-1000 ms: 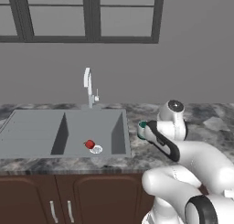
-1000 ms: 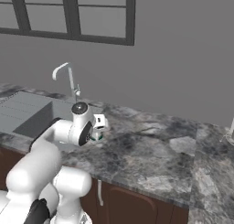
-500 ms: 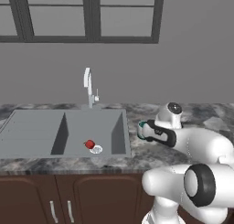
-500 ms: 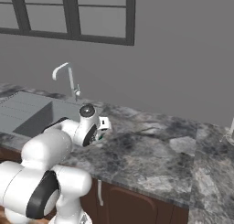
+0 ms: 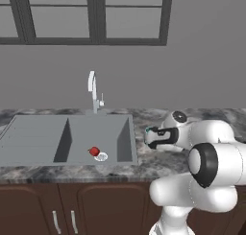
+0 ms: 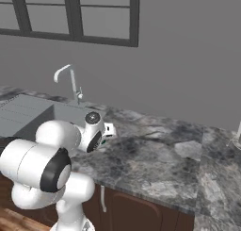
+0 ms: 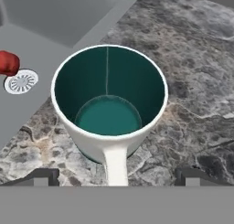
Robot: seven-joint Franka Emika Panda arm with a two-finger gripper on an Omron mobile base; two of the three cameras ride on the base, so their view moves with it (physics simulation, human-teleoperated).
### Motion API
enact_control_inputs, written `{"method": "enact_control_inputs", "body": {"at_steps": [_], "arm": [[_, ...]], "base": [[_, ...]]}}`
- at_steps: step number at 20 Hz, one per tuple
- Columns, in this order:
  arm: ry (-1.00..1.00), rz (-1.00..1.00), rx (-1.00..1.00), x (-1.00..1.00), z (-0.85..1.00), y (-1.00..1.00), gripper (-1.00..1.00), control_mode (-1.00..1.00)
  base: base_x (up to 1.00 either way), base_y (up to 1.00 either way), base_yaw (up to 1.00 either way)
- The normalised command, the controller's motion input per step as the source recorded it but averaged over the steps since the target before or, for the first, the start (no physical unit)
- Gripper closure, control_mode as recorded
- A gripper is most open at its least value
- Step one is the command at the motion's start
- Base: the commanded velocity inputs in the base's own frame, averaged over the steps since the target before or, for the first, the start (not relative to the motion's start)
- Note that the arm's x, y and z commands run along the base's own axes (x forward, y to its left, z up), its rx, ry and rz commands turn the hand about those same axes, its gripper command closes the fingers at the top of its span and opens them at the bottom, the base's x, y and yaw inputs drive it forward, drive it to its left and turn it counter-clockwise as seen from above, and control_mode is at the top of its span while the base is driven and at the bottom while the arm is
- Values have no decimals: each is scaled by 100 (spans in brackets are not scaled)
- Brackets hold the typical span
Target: Clear the mugs and bowl far away from the sink.
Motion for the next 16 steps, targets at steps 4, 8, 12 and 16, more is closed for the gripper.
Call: {"method": "enact_control_inputs", "body": {"at_steps": [4, 8, 12, 16], "arm": [[0, 0, 0, 9, -31, 0, -100, -100], [0, 0, 0, 2, -27, 9, 100, -100], [0, 0, 0, 0, -10, 15, 100, -100], [0, 0, 0, -14, 37, 8, 100, -100]], "base": [[0, 0, 0], [0, 0, 0], [0, 0, 0], [0, 0, 0]]}}
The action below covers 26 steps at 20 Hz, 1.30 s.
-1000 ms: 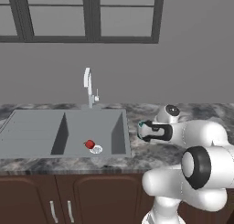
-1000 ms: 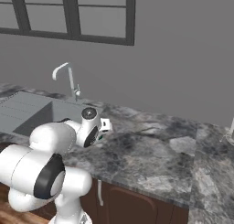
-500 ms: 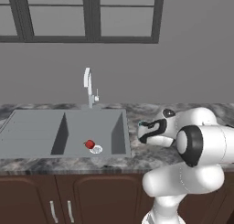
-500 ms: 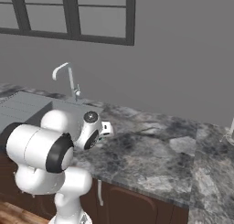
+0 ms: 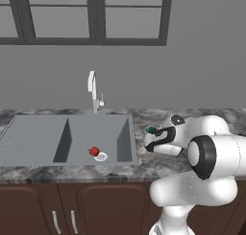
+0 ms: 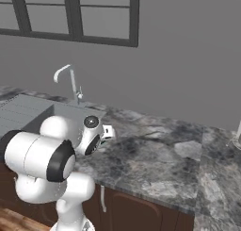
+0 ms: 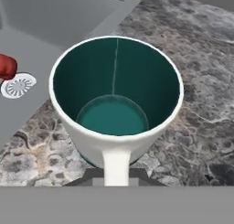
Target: Clear the mugs and bowl far away from the sink.
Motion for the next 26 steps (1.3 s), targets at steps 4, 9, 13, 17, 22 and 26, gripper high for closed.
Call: {"method": "enact_control_inputs", "body": {"at_steps": [4, 9, 13, 17, 22, 26], "arm": [[7, -5, 0, -34, 67, 2, 100, -100], [22, -25, -1, -19, 98, 0, 100, -100], [25, -18, 3, -67, 100, 0, 100, -100], [1, -12, 12, -98, 100, -9, 100, -100], [-28, -3, 0, -95, 85, -3, 100, -100], [-11, -1, -1, -80, 83, 0, 100, -100]], "base": [[0, 0, 0], [0, 0, 0], [0, 0, 0], [0, 0, 0], [0, 0, 0], [0, 0, 0]]}}
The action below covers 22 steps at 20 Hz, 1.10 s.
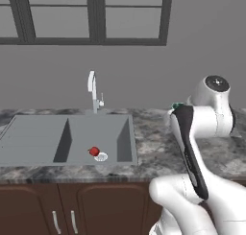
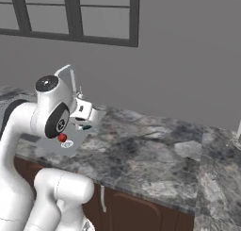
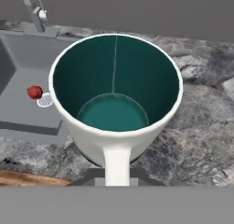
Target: Clear the mugs and bowl far away from the sink.
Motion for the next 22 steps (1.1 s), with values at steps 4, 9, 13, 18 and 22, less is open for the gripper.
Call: {"method": "enact_control_inputs", "body": {"at_steps": [4, 9, 13, 18, 22], "arm": [[-2, 0, 0, -74, 70, 3, 100, -100], [-18, 2, 0, -65, 42, 13, 100, -100], [-16, 0, 0, -71, 71, 19, 100, -100], [0, 0, 0, -17, 15, 5, 100, 100], [0, 0, 0, 0, 0, 0, 100, 100]], "base": [[0, 0, 0], [0, 0, 0], [0, 0, 0], [-74, 47, 2], [-77, 88, 6]]}}
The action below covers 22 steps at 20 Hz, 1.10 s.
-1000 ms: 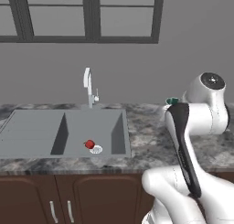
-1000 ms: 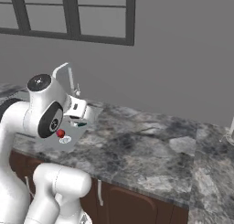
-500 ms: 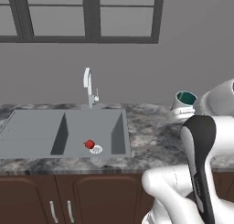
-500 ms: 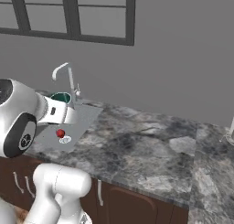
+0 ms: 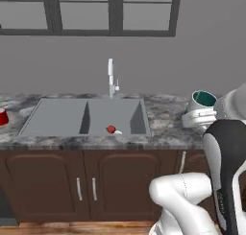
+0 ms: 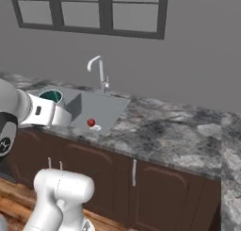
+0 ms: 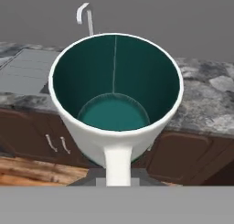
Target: Clear the mugs and bowl far away from the sink.
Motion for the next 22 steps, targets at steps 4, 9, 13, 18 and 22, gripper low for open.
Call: {"method": "enact_control_inputs", "body": {"at_steps": [4, 9, 13, 18, 22], "arm": [[0, 0, 0, 0, 0, 0, 100, 100], [0, 0, 0, 0, 0, 0, 100, 100], [0, 0, 0, 0, 0, 0, 100, 100], [0, 0, 0, 0, 0, 0, 100, 100], [0, 0, 0, 0, 0, 0, 100, 100]], "base": [[2, 78, 62], [6, 1, 100], [0, 0, 100], [0, 0, 100], [20, 0, 100]]}}
